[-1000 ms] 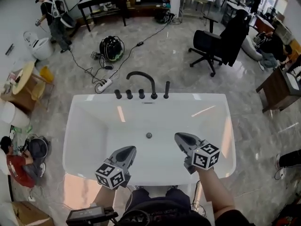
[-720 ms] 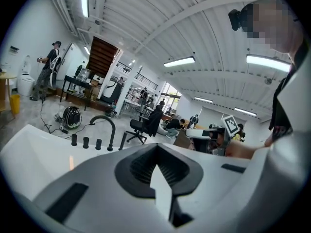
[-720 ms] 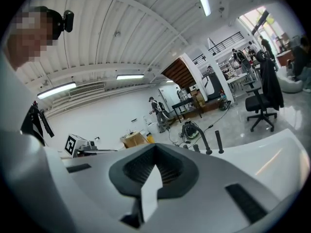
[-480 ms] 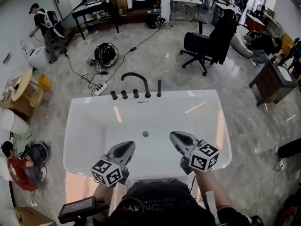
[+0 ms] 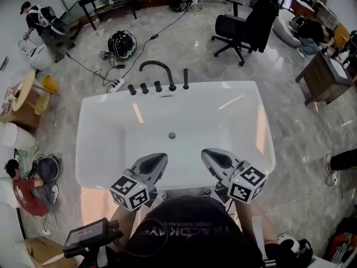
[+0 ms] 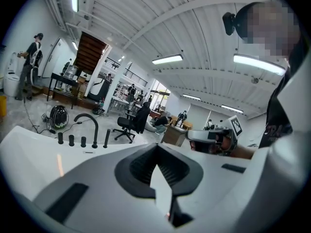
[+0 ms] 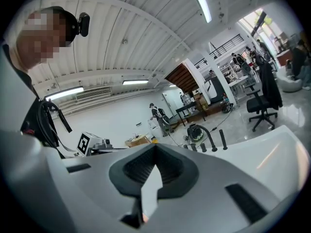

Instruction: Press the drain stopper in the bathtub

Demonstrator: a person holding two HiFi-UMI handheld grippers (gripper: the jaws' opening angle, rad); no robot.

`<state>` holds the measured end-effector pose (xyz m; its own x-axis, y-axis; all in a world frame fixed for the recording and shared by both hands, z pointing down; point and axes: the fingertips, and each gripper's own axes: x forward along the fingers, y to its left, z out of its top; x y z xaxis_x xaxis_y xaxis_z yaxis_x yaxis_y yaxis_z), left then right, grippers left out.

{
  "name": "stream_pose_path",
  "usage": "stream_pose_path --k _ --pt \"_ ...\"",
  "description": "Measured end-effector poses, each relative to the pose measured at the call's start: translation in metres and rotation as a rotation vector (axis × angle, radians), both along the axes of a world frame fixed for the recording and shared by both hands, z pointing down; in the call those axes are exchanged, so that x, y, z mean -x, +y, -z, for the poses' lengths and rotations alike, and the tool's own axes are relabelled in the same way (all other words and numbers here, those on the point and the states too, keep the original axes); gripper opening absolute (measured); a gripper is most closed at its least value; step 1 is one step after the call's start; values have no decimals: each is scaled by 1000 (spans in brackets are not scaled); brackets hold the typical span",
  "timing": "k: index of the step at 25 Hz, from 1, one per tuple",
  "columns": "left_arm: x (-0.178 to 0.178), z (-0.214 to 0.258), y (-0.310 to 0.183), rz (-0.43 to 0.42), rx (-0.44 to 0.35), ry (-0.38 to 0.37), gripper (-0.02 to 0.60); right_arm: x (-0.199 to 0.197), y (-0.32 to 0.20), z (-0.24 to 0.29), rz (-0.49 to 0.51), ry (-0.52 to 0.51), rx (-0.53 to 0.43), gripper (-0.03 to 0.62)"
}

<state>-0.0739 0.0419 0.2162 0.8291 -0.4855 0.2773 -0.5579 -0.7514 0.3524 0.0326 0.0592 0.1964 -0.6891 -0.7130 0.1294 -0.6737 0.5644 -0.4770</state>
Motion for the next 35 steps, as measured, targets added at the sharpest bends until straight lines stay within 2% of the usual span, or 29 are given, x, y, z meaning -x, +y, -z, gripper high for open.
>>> stream_pose_path --k 11,16,26,30,35 --pt "-18 -5 36 -26 57 29 8 10 36 -16 12 -11 83 15" --pt "-21 -8 44 -24 66 25 8 10 42 -14 9 -27 83 15" --pt "-12 0 30 10 16 7 8 25 45 -13 67 -19 49 15" --pt "-12 5 28 29 29 37 8 27 42 -10 64 -24 45 15" --pt "-16 0 34 11 41 28 8 28 42 -12 71 -27 49 15"
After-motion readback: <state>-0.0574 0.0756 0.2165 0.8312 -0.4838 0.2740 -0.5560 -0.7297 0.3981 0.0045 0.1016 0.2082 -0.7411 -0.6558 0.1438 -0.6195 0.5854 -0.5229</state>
